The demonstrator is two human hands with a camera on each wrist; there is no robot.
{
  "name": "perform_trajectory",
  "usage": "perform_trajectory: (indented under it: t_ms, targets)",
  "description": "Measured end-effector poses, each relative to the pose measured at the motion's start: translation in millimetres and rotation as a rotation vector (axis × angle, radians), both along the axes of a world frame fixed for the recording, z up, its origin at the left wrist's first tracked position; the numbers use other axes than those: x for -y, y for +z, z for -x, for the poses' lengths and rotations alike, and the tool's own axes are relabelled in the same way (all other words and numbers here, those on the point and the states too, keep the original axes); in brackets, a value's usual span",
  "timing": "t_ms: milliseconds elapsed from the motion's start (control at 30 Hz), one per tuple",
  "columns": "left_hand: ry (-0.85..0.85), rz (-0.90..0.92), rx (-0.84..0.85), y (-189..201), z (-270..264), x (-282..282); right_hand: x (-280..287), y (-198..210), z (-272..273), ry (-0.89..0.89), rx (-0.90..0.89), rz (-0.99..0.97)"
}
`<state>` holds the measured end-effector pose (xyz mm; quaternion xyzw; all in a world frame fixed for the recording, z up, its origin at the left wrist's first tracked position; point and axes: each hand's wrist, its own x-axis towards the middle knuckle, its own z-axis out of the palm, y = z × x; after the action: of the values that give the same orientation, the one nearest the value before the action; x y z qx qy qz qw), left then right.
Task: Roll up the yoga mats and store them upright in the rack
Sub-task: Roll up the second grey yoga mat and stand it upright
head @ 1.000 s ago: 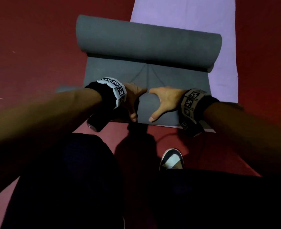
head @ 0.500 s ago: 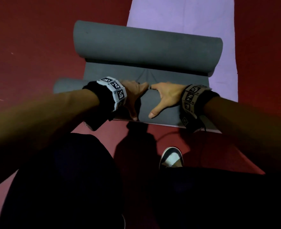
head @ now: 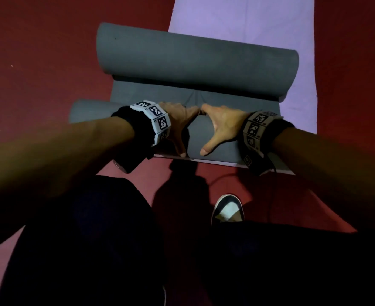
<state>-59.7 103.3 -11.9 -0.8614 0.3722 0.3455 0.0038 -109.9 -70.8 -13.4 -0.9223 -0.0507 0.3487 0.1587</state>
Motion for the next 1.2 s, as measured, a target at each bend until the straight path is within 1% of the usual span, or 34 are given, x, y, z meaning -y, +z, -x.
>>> perform_trajectory:
  t_ms: [67,133,233,300,367,400,500,567,633,700,767,833,867,933,1000,1067,1100,1200]
  targets:
    - [0.021,0.005,-0.003,-1.2,-3.5,-1.8,-2.3,-0.3,-0.2,0.004,-0.015,0.020]
    - [0.073,0.028,-0.075,0.1,-6.2,-5.7,-8.3,-0.5,4.9,0.033,0.001,0.078]
    - [0.184,0.066,-0.244,-0.7,-11.0,-13.0,-18.3,-5.2,17.2,0.144,0.111,0.184]
    - [0.188,0.071,-0.270,-3.5,-9.6,-11.8,-18.7,-5.4,19.4,0.162,0.143,0.215]
    - [0.161,0.073,-0.234,-3.9,-5.4,-7.5,-13.6,-3.5,15.5,0.118,0.126,0.220]
    - [0.133,0.067,-0.185,-4.2,-3.9,-5.3,-10.2,-2.6,13.1,0.077,0.105,0.199]
    - [-0.019,0.009,-0.029,-3.9,-1.3,-3.3,-5.7,1.2,8.3,0.005,0.054,0.111]
    - [-0.030,0.015,-0.009,-7.0,-3.3,-3.6,-5.4,0.1,9.0,-0.010,0.024,0.084]
    - [0.023,0.039,-0.056,-8.8,-4.4,-4.7,-7.5,-2.6,13.9,-0.029,0.011,0.051]
    - [0.101,0.065,-0.184,-7.6,-7.0,-6.9,-12.0,-3.9,20.3,-0.003,0.044,0.041]
    - [0.150,0.085,-0.302,-7.4,-9.1,-8.2,-14.7,-4.2,24.0,0.048,0.077,0.091]
    - [0.168,0.091,-0.339,-9.4,-9.4,-11.3,-14.7,-6.2,21.6,0.069,0.083,0.138]
    - [0.166,0.093,-0.325,-9.7,-7.9,-11.9,-13.2,-6.4,19.9,0.066,0.082,0.141]
    - [0.145,0.108,-0.245,-10.4,-5.0,-10.7,-8.0,-7.3,14.7,0.006,0.067,0.097]
    - [0.043,0.086,-0.152,-7.6,0.0,-7.0,-5.0,-4.8,10.7,-0.035,0.057,0.042]
    - [-0.062,0.005,-0.030,-7.1,1.8,-4.6,-4.7,-2.7,5.3,-0.029,0.047,0.041]
    - [-0.077,-0.018,0.001,-8.1,0.9,-4.3,-5.5,-1.2,3.3,-0.017,0.038,0.052]
    - [-0.036,-0.008,-0.017,-10.0,-1.6,-6.2,-7.4,-5.2,5.4,-0.006,0.014,0.030]
